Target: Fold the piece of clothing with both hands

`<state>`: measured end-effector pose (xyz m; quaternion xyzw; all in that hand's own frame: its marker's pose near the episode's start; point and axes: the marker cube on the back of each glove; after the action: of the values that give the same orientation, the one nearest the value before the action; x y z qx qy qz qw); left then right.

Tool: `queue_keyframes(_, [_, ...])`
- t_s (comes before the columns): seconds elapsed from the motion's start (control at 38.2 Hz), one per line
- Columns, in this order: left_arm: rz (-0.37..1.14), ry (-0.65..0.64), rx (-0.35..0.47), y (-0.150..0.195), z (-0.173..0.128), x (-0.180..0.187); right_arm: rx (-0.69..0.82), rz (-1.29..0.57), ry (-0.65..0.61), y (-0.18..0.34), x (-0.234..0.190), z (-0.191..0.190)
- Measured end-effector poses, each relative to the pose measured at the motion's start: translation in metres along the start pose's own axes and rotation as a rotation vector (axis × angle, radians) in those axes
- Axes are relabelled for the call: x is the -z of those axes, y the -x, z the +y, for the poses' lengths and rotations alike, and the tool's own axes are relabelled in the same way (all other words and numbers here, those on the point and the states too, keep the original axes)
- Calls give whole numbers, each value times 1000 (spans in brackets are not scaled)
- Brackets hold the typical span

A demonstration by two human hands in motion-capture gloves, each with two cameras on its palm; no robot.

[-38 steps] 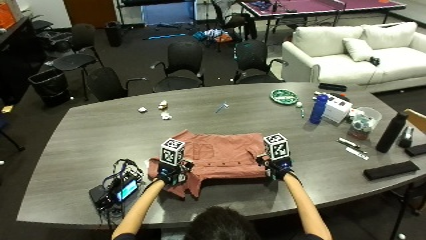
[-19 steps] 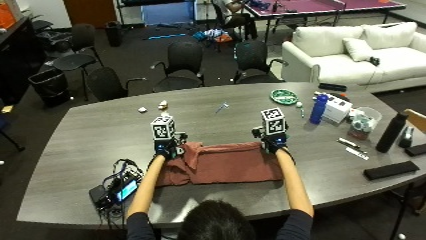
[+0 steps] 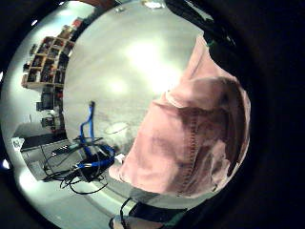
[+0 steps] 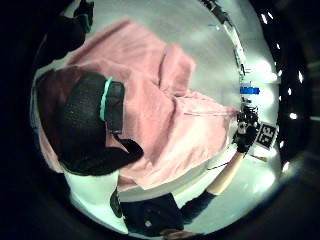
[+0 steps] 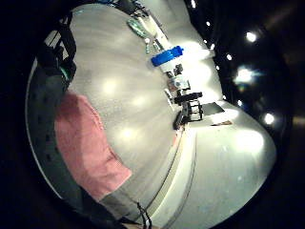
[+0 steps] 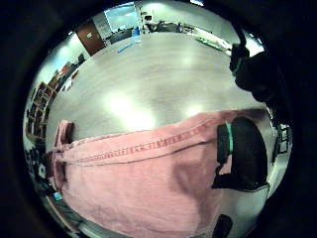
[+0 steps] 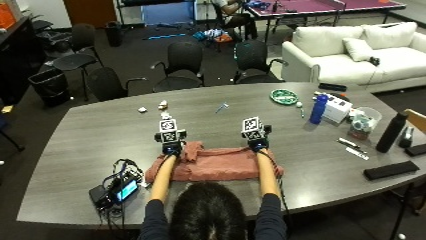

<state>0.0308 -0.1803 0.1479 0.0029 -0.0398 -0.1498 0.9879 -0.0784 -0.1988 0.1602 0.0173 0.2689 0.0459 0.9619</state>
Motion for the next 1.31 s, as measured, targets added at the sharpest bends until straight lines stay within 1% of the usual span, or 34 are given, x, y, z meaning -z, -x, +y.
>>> queue_keyframes(0.05, [10,-19,-48,0,10,14,3,-14,1,-5,5,4])
queue_keyframes(0.1, [38,-17,-111,-1,21,26,24,-54,43,-11,10,11])
queue_keyframes(0.13, [47,-5,-125,-1,28,31,34,-77,75,-14,11,15])
queue_keyframes(0.18, [63,34,-120,3,42,36,36,-121,137,-21,12,21])
queue_keyframes(0.24, [108,73,-111,6,56,34,13,-149,186,-28,8,27])
queue_keyframes(0.26, [154,77,-115,5,62,32,-9,-152,208,-32,5,31])
queue_keyframes(0.34, [343,15,-160,-2,75,21,-87,-126,296,-43,-15,47])
queue_keyframes(0.37, [388,18,-177,-4,81,15,-108,-126,327,-46,-23,52])
queue_keyframes(0.39, [414,59,-198,-6,88,9,-126,-138,356,-48,-32,56])
queue_keyframes(0.42, [421,128,-222,-8,97,2,-142,-161,383,-49,-41,59])
queue_keyframes(0.45, [411,195,-243,-9,103,-5,-159,-193,408,-49,-49,60])
queue_keyframes(0.47, [385,232,-248,-8,105,-11,-174,-231,431,-48,-57,61])
queue_keyframes(0.5, [343,232,-232,-6,102,-18,-183,-278,454,-47,-64,61])
queue_keyframes(0.55, [235,184,-165,1,89,-32,-176,-392,505,-42,-77,62])
queue_keyframes(0.6, [141,172,-102,10,81,-50,-170,-473,544,-36,-88,63])
queue_keyframes(0.65, [84,196,-59,18,76,-68,-213,-467,517,-33,-95,61])
queue_keyframes(0.73, [66,264,-37,22,76,-86,-279,-411,415,-30,-96,53])
queue_keyframes(0.84, [65,341,-34,24,78,-96,-237,-412,396,-16,-91,53])
queue_keyframes(0.89, [63,356,-50,23,77,-98,-240,-405,358,-9,-88,51])
queue_keyframes(0.97, [73,353,-89,20,73,-99,-290,-372,279,-1,-81,47])
queue_keyframes(1.02, [84,379,-106,19,73,-100,-286,-365,254,5,-78,48])
queue_keyframes(1.18, [63,489,-54,21,80,-96,-202,-366,217,19,-71,54])
queue_keyframes(1.23, [49,500,-53,21,78,-93,-194,-350,208,17,-72,58])
queue_keyframes(1.31, [42,512,-74,19,75,-87,-208,-305,209,8,-76,66])
